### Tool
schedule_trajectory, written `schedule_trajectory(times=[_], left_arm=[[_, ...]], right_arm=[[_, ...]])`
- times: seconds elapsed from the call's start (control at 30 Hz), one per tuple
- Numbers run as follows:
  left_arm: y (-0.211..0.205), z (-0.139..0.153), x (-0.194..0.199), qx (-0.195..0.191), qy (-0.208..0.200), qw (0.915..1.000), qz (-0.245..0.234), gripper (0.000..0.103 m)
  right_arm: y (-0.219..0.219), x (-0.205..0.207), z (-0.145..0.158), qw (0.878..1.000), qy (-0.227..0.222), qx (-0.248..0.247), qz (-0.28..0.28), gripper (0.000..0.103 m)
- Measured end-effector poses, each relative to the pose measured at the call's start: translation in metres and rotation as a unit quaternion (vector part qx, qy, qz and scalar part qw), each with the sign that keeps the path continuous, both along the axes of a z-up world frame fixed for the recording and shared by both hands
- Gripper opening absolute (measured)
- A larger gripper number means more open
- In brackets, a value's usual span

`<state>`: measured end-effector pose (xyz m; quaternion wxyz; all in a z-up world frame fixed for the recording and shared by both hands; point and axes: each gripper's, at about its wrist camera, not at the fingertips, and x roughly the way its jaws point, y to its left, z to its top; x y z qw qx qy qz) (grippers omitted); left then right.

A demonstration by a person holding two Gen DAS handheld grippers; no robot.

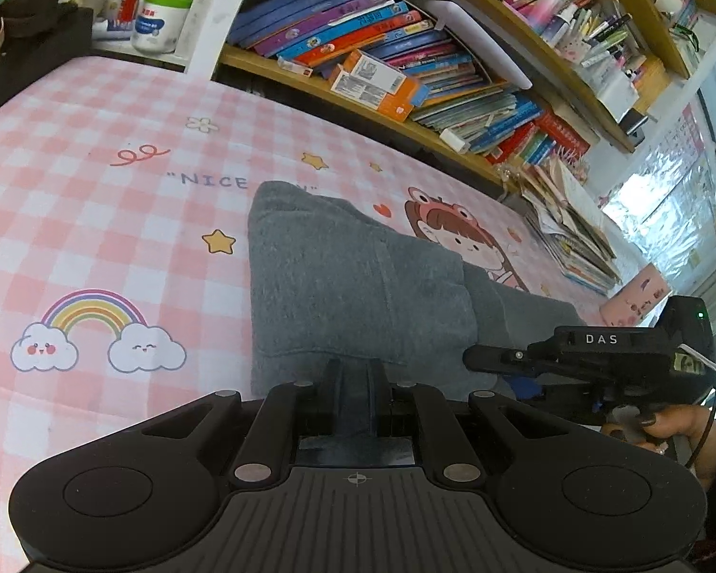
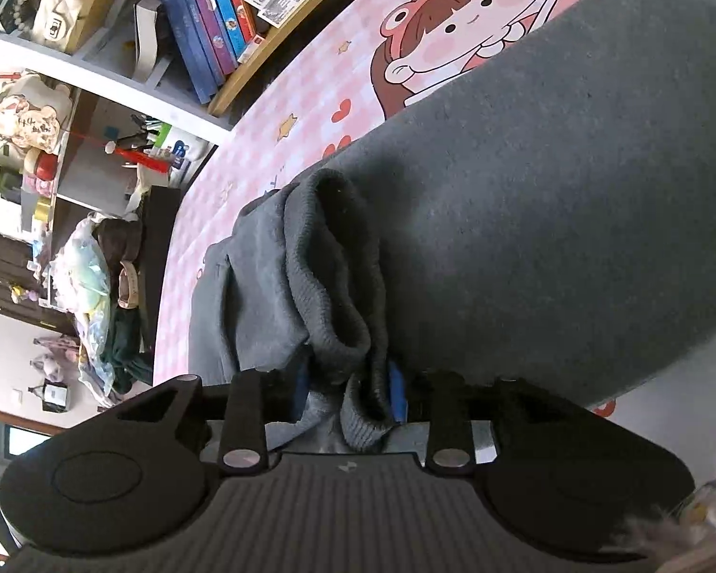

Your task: Fold clothes

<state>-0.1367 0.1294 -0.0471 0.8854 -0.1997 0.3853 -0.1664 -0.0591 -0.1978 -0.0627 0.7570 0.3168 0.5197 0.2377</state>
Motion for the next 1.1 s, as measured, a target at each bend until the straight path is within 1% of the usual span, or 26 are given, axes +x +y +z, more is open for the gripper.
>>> schedule_trajectory(times=[0.07,0.17,0.27,0.33,0.4,0.57,0.63,0.73,0.77,0.8,0.83,0.87,0.93,1.0,1.1], left_arm=[[-0.002,0.005,-0.001,0.005,-0.006,1.0000,-0.003,0.009],[-0.006,0.016,-0.003,0.012,-0.028,0.9995,-0.007,0.011],[-0.011,0.026,-0.004,0.023,-0.048,0.9985,-0.012,0.017],[-0.015,0.029,-0.003,0.031,-0.050,0.9982,-0.014,0.025],[-0.017,0.030,-0.002,0.035,-0.049,0.9981,-0.015,0.029],[-0.018,0.028,0.000,0.036,-0.042,0.9983,-0.017,0.031],[-0.018,0.028,-0.001,0.036,-0.040,0.9984,-0.019,0.035],[-0.019,0.027,-0.002,0.038,-0.042,0.9981,-0.026,0.044],[-0.020,0.027,-0.003,0.039,-0.043,0.9979,-0.029,0.045],[-0.021,0.028,-0.004,0.042,-0.045,0.9976,-0.032,0.049],[-0.021,0.028,-0.005,0.046,-0.046,0.9973,-0.035,0.052],[-0.022,0.028,-0.006,0.050,-0.048,0.9969,-0.037,0.054],[-0.024,0.029,-0.008,0.058,-0.051,0.9961,-0.043,0.065],[-0.024,0.029,-0.010,0.065,-0.054,0.9954,-0.045,0.070],[-0.022,0.028,-0.011,0.069,-0.051,0.9952,-0.046,0.073]], right_arm=[[0.001,0.000,0.004,1.000,-0.006,-0.006,0.002,0.035],[-0.002,-0.005,0.015,0.999,-0.027,-0.016,0.006,0.036],[-0.003,-0.010,0.028,0.998,-0.059,-0.034,0.007,0.040],[-0.003,-0.013,0.038,0.995,-0.083,-0.050,0.008,0.040],[-0.003,-0.017,0.047,0.991,-0.110,-0.073,0.009,0.042],[-0.005,-0.030,0.060,0.976,-0.166,-0.139,0.015,0.045],[-0.006,-0.036,0.062,0.970,-0.180,-0.163,0.017,0.047],[-0.007,-0.044,0.060,0.966,-0.182,-0.184,0.013,0.050],[-0.007,-0.045,0.059,0.966,-0.179,-0.187,0.009,0.053],[-0.007,-0.047,0.058,0.966,-0.174,-0.192,0.005,0.054],[-0.007,-0.048,0.057,0.966,-0.169,-0.197,-0.001,0.059],[-0.008,-0.049,0.056,0.966,-0.165,-0.201,-0.006,0.061],[-0.008,-0.053,0.053,0.966,-0.154,-0.207,-0.015,0.063],[-0.009,-0.057,0.050,0.966,-0.147,-0.211,-0.023,0.065],[-0.007,-0.064,0.048,0.966,-0.140,-0.217,-0.027,0.066]])
